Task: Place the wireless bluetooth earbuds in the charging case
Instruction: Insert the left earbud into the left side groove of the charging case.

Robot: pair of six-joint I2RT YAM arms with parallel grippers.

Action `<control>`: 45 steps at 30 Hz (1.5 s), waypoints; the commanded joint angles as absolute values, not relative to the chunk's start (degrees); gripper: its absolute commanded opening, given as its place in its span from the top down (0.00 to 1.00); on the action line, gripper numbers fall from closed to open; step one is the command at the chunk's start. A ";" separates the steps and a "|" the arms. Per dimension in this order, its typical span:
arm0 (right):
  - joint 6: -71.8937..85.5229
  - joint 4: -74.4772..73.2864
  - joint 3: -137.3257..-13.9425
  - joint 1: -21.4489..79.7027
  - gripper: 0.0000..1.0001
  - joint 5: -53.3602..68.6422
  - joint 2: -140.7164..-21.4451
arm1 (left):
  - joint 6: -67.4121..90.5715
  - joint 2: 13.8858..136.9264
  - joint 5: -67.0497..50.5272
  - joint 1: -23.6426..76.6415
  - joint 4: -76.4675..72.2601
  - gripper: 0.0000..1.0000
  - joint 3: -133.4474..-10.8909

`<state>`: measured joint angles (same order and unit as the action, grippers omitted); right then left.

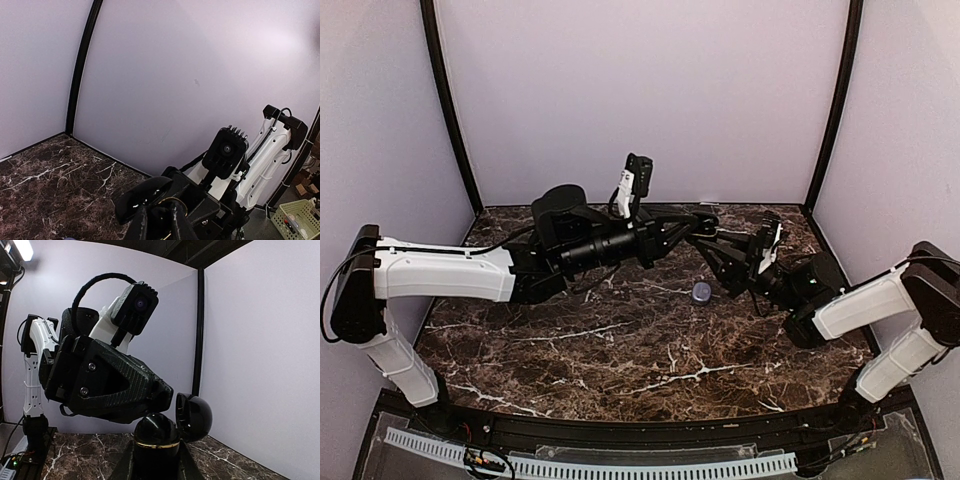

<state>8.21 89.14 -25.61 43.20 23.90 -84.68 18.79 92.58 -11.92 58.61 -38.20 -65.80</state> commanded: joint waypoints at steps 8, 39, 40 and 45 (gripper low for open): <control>9.58 97.29 -26.54 42.62 1.00 24.82 -84.13 | 18.78 90.62 -10.49 58.10 -38.51 1.00 -64.42; 9.85 97.86 -27.59 42.63 1.00 25.49 -84.49 | 19.48 90.08 -8.05 57.48 -35.94 0.71 -64.22; 9.91 97.90 -27.60 42.60 1.00 25.49 -84.59 | 19.44 89.98 -7.98 57.55 -35.81 0.69 -64.24; 10.02 98.12 -27.46 42.63 1.00 25.32 -84.64 | 19.36 89.59 -7.82 57.48 -36.01 0.63 -63.94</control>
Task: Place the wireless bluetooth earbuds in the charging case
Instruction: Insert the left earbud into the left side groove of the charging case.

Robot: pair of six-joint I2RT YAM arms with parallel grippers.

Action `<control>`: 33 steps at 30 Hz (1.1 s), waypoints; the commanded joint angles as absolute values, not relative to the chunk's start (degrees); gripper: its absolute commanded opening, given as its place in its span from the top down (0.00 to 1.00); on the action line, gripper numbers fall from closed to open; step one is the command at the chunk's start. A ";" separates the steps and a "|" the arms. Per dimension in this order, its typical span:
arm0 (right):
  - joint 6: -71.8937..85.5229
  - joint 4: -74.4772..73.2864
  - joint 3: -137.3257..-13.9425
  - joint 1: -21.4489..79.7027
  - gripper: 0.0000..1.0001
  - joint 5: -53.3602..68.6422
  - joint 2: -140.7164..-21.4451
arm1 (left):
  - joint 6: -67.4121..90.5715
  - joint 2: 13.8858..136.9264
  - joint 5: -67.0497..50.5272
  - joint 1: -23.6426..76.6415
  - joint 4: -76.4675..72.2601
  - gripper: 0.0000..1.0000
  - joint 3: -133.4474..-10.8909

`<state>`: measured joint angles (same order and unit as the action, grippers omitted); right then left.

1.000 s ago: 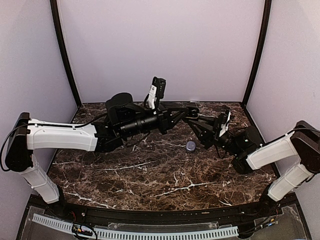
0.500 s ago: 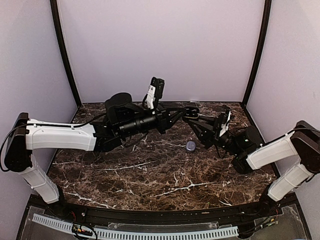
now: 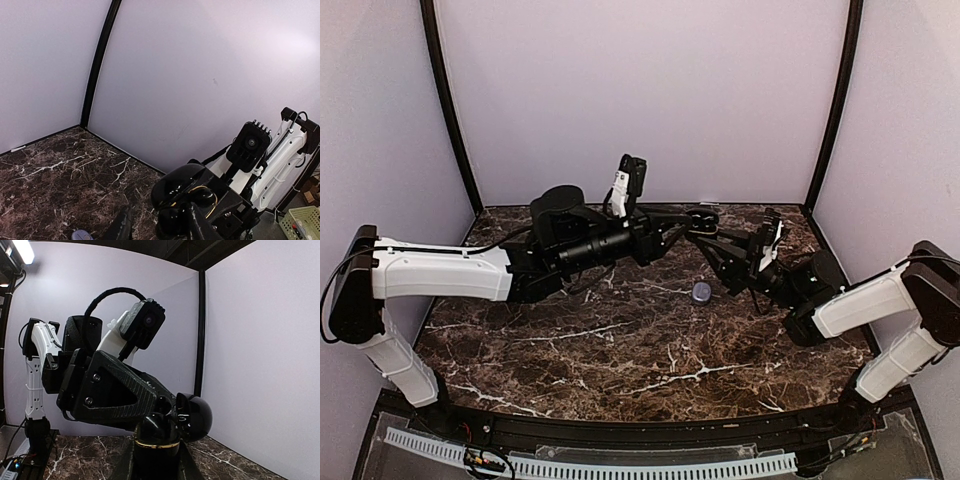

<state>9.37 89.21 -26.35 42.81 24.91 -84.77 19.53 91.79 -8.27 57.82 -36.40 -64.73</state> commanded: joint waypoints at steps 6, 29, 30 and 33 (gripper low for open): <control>10.19 98.17 -27.30 42.50 1.00 24.71 -84.93 | 18.42 88.70 -11.47 57.53 -37.63 0.48 -63.10; 10.70 96.45 -26.92 42.09 1.00 27.76 -83.74 | -1.22 80.49 -24.72 55.78 -12.20 0.27 -67.71; 10.80 96.42 -26.97 42.10 1.00 28.22 -83.72 | -1.93 80.33 -24.88 55.41 -11.27 0.28 -67.78; 11.36 96.24 -27.32 42.05 1.00 29.71 -84.03 | -5.25 80.40 -25.30 55.30 -9.98 0.30 -68.13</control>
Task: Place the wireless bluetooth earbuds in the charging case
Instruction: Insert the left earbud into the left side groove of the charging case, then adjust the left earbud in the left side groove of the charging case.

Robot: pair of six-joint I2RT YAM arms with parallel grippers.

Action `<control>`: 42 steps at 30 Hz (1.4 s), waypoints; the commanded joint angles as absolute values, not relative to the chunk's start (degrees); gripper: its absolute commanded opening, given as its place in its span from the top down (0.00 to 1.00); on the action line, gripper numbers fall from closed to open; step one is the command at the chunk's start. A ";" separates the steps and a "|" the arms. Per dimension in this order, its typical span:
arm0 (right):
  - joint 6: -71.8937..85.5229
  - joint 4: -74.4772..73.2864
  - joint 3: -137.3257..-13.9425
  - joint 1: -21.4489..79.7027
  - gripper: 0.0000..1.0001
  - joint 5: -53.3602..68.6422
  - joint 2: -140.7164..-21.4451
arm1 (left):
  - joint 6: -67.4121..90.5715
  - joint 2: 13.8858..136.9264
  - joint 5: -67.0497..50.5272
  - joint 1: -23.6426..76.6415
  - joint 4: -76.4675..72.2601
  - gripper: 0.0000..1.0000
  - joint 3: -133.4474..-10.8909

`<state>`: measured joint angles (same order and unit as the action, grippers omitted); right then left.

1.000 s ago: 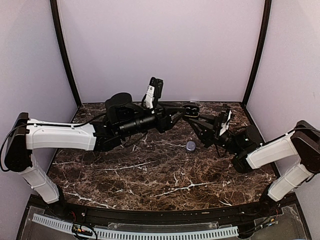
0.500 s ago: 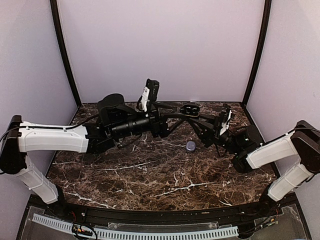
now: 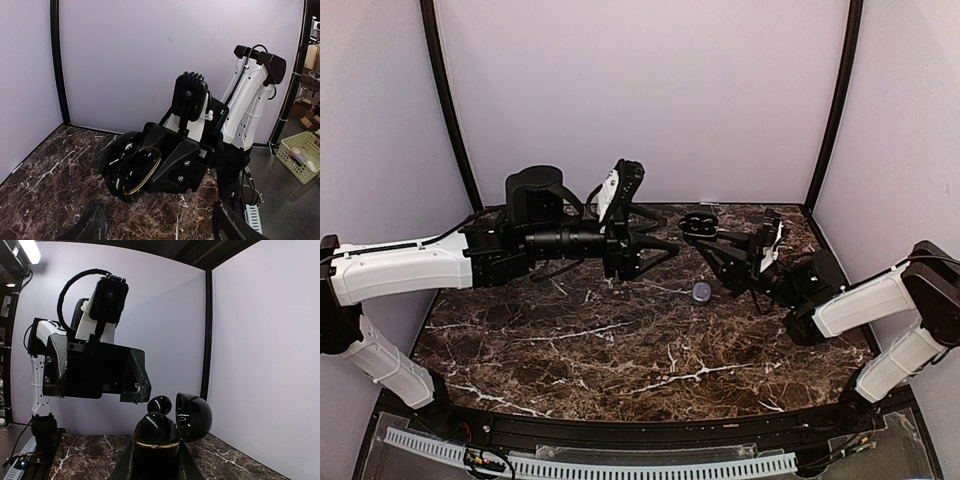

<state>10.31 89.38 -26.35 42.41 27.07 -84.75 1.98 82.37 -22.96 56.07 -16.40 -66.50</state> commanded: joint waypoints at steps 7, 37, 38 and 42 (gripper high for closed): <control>12.81 96.44 -27.95 42.08 1.00 32.41 -84.54 | -7.76 80.65 -24.04 55.28 -10.10 0.32 -68.14; 13.89 95.62 -29.36 42.05 1.00 34.52 -85.91 | -8.65 83.12 -22.07 57.56 -10.33 0.35 -71.42; 14.00 95.69 -29.40 42.03 1.00 34.52 -85.95 | -8.65 83.23 -22.11 57.57 -10.30 0.35 -71.44; 14.14 95.65 -29.62 42.10 1.00 34.45 -85.96 | -8.62 83.45 -22.30 57.75 -10.12 0.36 -71.68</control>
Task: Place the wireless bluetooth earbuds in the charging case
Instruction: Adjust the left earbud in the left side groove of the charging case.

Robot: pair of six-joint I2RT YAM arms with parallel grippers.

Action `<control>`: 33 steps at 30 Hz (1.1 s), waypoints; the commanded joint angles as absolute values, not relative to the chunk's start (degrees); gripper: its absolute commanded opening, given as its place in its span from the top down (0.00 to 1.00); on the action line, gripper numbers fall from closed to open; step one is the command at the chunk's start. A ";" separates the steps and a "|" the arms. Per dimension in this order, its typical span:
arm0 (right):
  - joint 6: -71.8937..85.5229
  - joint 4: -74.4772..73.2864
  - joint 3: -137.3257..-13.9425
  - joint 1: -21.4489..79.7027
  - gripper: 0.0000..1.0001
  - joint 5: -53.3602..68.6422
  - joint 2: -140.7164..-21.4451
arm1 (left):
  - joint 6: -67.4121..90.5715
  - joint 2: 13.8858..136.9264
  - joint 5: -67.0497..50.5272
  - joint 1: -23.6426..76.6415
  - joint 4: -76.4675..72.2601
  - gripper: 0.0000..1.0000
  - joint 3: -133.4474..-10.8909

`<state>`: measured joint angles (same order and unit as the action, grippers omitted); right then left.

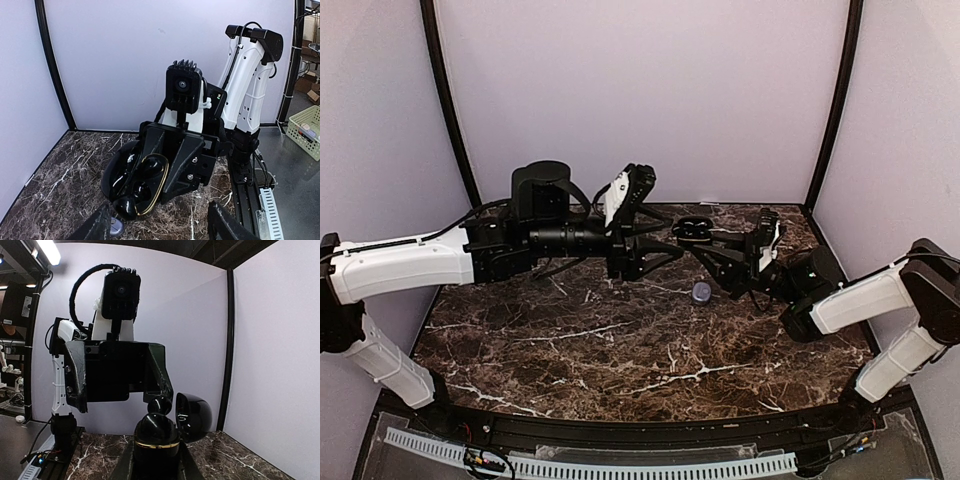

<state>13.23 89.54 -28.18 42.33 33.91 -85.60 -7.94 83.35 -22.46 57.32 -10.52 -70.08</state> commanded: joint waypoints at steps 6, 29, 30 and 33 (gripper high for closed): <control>13.98 95.63 -29.73 42.10 1.00 34.09 -86.11 | -8.80 83.77 -22.76 58.31 -10.04 0.40 -71.75; 13.53 95.18 -29.30 42.06 1.00 32.52 -85.23 | -9.99 81.80 -22.12 59.68 -8.80 0.50 -70.02; 13.53 95.19 -29.35 42.07 1.00 32.52 -85.25 | -9.84 81.56 -22.18 59.68 -8.88 0.51 -69.86; 13.62 95.43 -29.30 42.02 1.00 32.39 -85.43 | -9.76 81.29 -22.32 59.68 -9.01 0.51 -69.44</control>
<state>13.61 89.58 -28.40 42.33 34.09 -85.62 -9.43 83.66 -19.86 58.41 -10.11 -70.13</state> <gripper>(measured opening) 0.186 0.490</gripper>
